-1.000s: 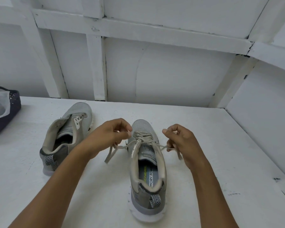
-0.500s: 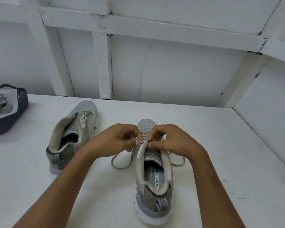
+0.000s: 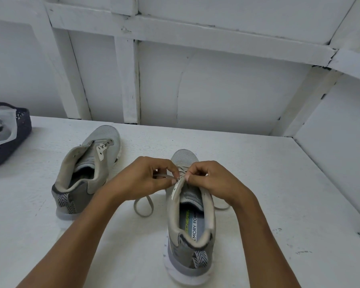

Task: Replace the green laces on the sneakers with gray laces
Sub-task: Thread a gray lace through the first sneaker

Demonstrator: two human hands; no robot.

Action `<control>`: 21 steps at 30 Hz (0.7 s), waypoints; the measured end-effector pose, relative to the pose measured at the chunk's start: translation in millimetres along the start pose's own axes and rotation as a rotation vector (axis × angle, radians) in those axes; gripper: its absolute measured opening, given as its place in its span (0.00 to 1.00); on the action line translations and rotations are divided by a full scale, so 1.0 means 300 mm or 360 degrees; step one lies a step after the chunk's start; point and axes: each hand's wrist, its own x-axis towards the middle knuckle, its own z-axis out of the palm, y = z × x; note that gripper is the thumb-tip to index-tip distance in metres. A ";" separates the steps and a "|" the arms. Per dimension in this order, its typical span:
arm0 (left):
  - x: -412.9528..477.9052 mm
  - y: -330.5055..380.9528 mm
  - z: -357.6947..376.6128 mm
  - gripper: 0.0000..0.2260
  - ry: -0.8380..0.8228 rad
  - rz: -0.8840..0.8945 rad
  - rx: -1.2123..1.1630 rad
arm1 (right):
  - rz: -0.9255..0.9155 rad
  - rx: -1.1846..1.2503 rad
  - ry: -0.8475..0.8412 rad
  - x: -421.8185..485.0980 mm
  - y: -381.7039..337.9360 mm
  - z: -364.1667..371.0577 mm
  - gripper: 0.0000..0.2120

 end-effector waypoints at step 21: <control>0.050 0.000 0.016 0.11 -0.0212 -0.0095 0.0171 | 0.0063 0.0187 0.0001 0.001 0.002 -0.017 0.03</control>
